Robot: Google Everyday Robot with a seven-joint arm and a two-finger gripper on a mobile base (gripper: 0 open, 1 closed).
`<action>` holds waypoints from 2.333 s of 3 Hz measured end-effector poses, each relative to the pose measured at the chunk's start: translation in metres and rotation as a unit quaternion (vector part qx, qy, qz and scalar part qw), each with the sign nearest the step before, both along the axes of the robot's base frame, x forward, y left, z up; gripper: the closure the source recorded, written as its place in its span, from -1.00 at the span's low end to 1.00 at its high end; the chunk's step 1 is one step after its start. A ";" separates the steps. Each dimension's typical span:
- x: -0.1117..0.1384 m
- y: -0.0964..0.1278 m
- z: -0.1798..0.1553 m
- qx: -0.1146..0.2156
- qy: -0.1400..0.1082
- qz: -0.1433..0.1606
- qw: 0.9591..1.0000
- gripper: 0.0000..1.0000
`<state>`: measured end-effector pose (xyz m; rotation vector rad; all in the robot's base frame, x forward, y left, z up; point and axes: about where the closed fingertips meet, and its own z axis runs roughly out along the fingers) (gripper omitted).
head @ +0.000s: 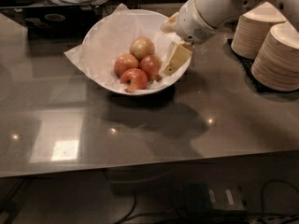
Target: Pick apple from white bowl
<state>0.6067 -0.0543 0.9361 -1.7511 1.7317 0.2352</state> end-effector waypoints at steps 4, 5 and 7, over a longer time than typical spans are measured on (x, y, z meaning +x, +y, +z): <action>0.016 0.010 -0.021 0.006 0.016 0.008 1.000 -0.34; 0.018 0.013 -0.029 0.002 0.020 0.010 1.000 -0.30; 0.019 0.026 -0.049 -0.005 0.036 0.023 0.999 -0.26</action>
Offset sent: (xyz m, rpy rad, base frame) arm 0.0144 0.0016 0.0018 0.0184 -0.0116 0.0002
